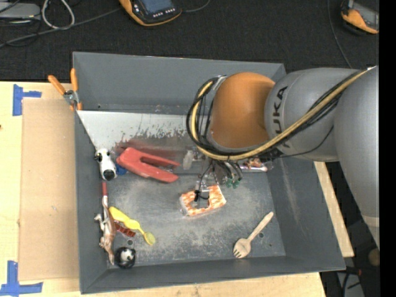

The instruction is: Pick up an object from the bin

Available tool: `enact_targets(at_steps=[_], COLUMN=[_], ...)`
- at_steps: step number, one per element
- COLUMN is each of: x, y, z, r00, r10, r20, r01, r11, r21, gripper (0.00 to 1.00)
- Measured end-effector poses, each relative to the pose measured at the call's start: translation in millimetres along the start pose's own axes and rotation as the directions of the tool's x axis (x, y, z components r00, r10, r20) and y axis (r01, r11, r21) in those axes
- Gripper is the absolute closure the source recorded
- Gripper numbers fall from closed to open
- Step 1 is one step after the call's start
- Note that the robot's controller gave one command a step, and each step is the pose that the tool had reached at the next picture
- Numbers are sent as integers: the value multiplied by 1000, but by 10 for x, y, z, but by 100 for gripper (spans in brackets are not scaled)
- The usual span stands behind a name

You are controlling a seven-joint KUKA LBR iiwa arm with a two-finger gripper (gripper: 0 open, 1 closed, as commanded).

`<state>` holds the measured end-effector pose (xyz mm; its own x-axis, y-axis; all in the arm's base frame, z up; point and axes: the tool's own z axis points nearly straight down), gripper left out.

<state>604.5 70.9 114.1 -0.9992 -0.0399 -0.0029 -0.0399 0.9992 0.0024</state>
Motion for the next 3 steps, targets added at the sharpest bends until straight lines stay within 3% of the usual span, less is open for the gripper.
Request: enact_targets(at_steps=[1, 2, 3], x=[3, 225, 224], y=[-89, -821, -817], z=[360, 425, 425], r00=[997, 998, 998], r10=[73, 63, 63], r20=[-6, -1, -1], r01=[-73, -63, -63], r11=[997, 998, 998], r21=[1, 2, 2], gripper=[0, 100, 100])
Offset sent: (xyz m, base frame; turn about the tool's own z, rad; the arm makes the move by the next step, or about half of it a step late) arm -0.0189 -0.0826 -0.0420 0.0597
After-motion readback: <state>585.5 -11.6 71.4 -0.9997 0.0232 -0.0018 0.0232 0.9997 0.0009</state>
